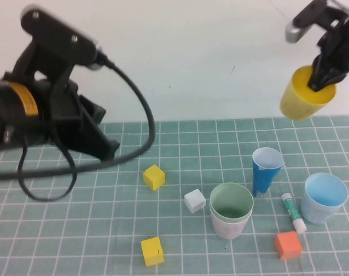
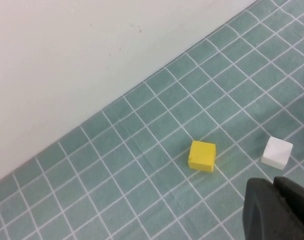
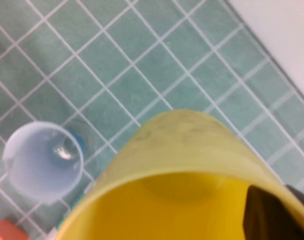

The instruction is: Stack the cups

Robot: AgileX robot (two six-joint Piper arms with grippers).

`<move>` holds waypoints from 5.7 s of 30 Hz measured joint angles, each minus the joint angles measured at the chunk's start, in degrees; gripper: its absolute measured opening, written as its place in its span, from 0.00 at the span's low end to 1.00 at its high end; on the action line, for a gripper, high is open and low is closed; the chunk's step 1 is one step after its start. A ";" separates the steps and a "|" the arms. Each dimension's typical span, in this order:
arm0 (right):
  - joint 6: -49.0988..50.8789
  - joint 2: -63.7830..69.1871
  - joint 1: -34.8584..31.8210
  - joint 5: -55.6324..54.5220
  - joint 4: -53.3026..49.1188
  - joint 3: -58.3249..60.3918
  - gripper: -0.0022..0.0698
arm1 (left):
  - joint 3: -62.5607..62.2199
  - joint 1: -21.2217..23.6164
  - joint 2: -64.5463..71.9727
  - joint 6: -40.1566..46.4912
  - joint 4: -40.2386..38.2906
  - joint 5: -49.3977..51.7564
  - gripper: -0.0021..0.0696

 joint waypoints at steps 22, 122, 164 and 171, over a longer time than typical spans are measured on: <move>6.46 -15.96 -0.25 -9.16 -3.10 42.34 0.05 | 17.66 0.00 -22.08 -2.86 0.61 -12.02 0.03; 6.75 -4.88 17.96 -0.76 0.80 15.20 0.07 | 32.99 0.00 -19.69 -6.07 -15.89 -28.32 0.03; 3.84 -7.66 17.96 0.40 2.28 11.13 0.52 | 32.99 0.00 -20.12 -2.10 -1.00 -33.44 0.03; 9.92 -22.71 17.96 1.28 -18.24 10.78 0.08 | 30.83 0.00 -21.45 -2.17 -0.34 -25.98 0.03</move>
